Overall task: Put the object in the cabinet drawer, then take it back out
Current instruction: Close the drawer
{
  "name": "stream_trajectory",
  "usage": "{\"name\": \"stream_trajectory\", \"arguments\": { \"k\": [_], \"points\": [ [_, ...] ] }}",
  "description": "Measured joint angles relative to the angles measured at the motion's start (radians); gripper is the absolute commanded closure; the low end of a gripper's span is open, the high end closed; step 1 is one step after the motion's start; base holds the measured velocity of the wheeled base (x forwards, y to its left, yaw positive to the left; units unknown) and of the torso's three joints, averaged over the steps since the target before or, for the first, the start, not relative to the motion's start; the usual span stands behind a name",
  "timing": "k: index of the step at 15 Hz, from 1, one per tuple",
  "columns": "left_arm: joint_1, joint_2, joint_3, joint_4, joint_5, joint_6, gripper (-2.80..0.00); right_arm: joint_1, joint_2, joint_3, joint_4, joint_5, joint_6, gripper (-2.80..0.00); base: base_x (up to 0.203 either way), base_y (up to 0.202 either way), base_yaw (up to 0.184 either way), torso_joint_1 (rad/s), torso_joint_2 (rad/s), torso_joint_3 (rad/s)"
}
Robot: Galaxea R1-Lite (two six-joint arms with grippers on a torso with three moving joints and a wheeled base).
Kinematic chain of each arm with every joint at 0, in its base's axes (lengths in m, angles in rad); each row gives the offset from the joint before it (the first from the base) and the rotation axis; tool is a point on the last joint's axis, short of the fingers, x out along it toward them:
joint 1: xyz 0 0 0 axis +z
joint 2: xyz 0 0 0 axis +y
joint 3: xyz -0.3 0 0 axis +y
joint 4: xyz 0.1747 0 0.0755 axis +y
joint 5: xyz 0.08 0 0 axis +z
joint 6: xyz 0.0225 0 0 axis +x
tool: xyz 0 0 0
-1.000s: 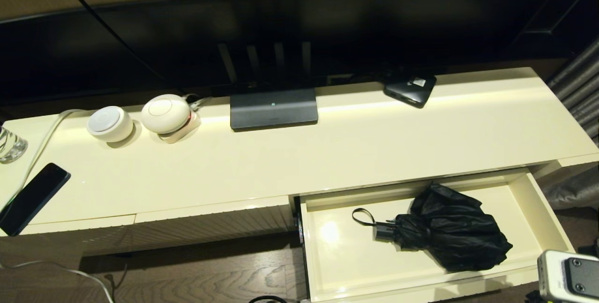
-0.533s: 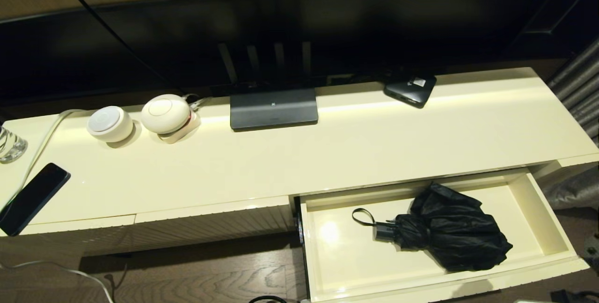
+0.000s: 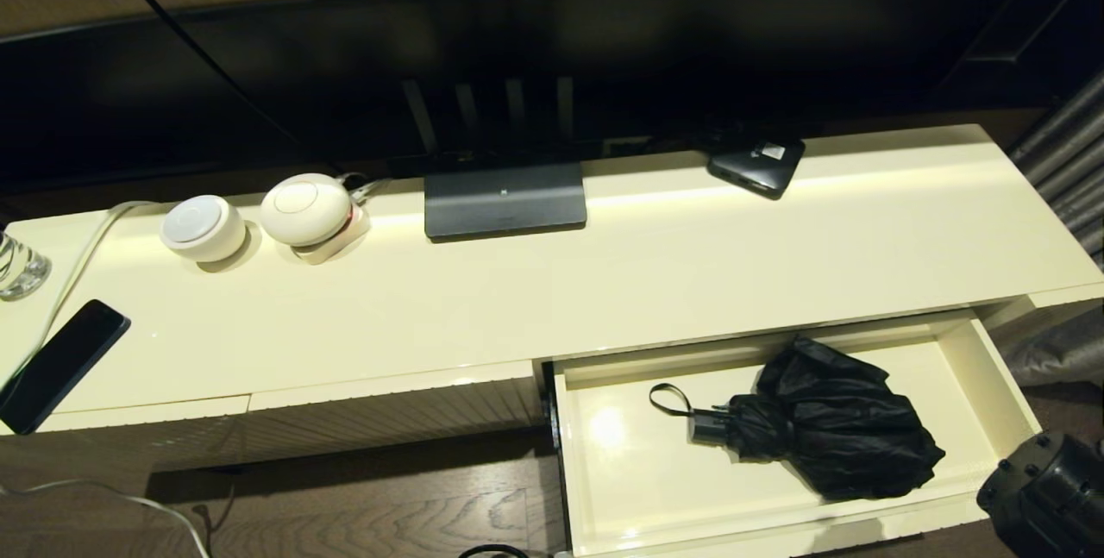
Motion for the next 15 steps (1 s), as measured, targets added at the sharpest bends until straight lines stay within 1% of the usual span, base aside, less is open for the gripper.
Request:
{"name": "stream_trajectory", "arguments": {
  "k": [5, 9, 13, 15],
  "points": [
    [0.0, 0.0, 0.0, -0.001, 0.0, 0.0, 0.0, 0.035, 0.027, 0.039, -0.033, 0.0, -0.011, 0.0, 0.0, 0.0, 0.0, 0.0, 0.0, 0.0],
    [0.0, 0.0, 0.0, 0.0, 0.0, 0.0, 0.0, 0.067, 0.035, 0.141, -0.162, 0.0, -0.011, 0.0, 0.0, 0.0, 0.0, 0.0, 0.0, 0.0],
    [0.0, 0.0, 0.0, -0.001, 0.0, 0.0, 0.0, 0.07, 0.04, 0.176, -0.187, -0.005, -0.017, 0.0, 0.0, 0.0, 0.0, 0.0, 0.0, 0.0],
    [0.0, 0.0, 0.0, 0.0, 0.0, 0.0, 0.0, 0.07, 0.053, 0.214, -0.263, -0.016, -0.021, 0.0, 0.0, 0.0, 0.0, 0.0, 0.0, 0.0]
  ]
}}
